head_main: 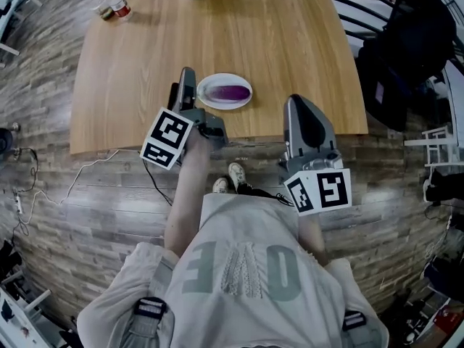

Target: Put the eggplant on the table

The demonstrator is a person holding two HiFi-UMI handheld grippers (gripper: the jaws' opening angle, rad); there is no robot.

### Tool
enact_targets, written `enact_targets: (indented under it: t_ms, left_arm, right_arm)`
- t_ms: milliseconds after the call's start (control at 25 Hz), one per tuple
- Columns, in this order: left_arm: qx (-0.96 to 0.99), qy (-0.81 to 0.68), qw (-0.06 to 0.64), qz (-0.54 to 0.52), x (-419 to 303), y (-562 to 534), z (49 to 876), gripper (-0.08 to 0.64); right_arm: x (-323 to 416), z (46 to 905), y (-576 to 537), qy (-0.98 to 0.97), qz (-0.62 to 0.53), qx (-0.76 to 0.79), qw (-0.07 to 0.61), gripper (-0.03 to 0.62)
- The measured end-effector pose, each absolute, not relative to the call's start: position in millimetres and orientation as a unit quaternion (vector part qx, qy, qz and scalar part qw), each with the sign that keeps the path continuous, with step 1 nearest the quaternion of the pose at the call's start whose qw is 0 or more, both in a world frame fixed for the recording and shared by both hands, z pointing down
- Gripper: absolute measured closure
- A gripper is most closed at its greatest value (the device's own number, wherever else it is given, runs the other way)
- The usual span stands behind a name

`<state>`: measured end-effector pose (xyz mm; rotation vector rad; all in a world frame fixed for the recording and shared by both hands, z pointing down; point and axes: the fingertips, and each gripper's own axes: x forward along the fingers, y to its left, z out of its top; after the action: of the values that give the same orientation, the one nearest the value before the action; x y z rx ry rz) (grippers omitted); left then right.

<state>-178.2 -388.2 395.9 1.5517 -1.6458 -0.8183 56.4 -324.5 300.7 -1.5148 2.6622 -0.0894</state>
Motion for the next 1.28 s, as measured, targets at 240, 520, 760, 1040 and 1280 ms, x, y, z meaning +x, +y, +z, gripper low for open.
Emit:
enact_targets:
  t_ms: [240,520,760,1040,1280]
  left_arm:
    - [0.693,-0.670,0.080,-0.255,-186.6,-358.4,256.3,0.275]
    - [0.716,-0.667,-0.181,-0.100,-143.9,-316.9,177.3,0.276]
    - [0.717,-0.641,-0.274,-0.020,-121.4,-298.6,176.3,0.358]
    - [0.722,-0.639,-0.265,-0.006,-113.8,-302.5,190.0,0.551]
    - [0.727,-0.641,-0.246,0.008,-117.1,-309.7,200.7,0.551]
  right_arm:
    - [32.5,265.9,-335.8,0.870,0.004,-0.486,0.080,0.572]
    - [25.0,246.4,-335.2,0.856,0.018,-0.503,0.120,0.573]
    - [11.0,248.1,-337.5,0.858,0.011,-0.499,0.122,0.572]
    - [-2.6,252.6,-331.6,0.867,0.046,-0.489,0.077,0.574]
    - [-5.9,255.5,-327.6,0.865,0.072,-0.494,0.045,0.574]
